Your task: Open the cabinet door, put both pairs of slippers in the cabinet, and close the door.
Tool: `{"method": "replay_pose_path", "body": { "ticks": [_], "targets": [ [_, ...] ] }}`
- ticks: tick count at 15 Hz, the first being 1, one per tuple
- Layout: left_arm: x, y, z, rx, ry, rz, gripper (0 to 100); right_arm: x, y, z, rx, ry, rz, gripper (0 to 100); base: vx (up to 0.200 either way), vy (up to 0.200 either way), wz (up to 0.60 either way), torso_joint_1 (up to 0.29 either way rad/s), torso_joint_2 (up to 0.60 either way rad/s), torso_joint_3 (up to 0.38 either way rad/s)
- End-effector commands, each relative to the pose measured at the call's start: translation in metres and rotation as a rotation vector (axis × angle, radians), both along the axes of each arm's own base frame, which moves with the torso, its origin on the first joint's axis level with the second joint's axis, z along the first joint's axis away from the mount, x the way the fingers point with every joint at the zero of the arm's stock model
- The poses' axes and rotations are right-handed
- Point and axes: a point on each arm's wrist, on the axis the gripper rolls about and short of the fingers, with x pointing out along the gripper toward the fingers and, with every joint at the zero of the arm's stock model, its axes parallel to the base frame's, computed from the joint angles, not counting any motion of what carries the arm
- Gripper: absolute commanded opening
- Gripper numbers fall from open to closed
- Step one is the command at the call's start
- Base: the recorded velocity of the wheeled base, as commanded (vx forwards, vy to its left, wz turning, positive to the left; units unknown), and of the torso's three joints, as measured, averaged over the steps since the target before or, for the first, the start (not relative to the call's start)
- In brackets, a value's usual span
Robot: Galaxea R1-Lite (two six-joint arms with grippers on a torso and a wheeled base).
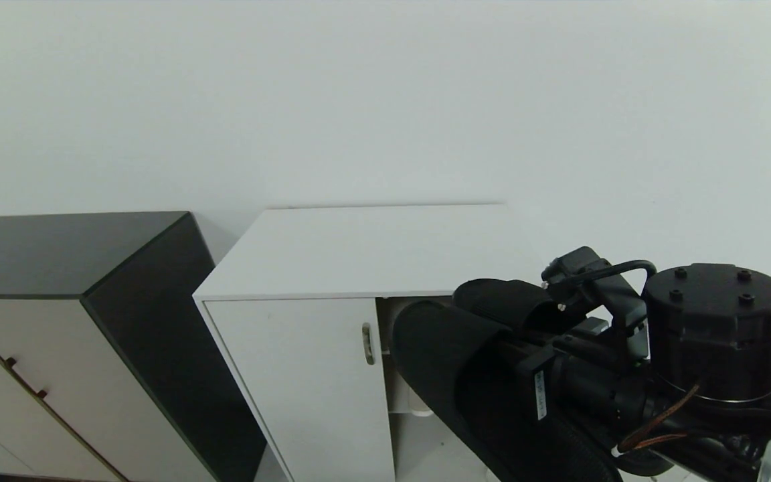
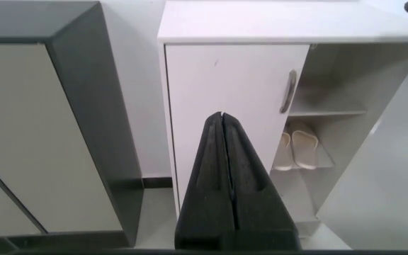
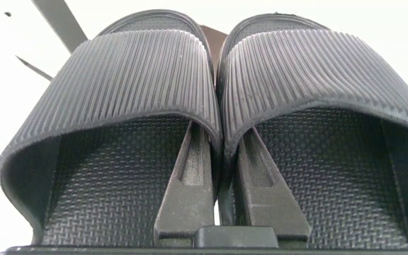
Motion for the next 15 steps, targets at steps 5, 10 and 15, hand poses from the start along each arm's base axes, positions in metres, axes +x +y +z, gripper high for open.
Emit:
{"method": "replay_pose_path", "body": {
  "ticks": [5, 10, 15],
  "targets": [
    [0.0, 0.0, 0.0, -0.001, 0.001, 0.0, 0, 0.002, 0.003, -0.009, -0.024, 0.019, 0.001, 0, 0.0, 0.0, 0.0, -0.234, 0.55, 0.309],
    [0.0, 0.0, 0.0, -0.001, 0.001, 0.0, 0, 0.004, 0.005, -0.012, -0.032, 0.028, 0.002, 0, 0.0, 0.0, 0.0, -0.217, 0.52, 0.314],
    [0.0, 0.0, 0.0, -0.001, 0.001, 0.0, 0, 0.003, 0.006, -0.014, -0.037, 0.032, 0.005, 0, 0.0, 0.0, 0.0, -0.181, 0.5, 0.312]
  ]
}}
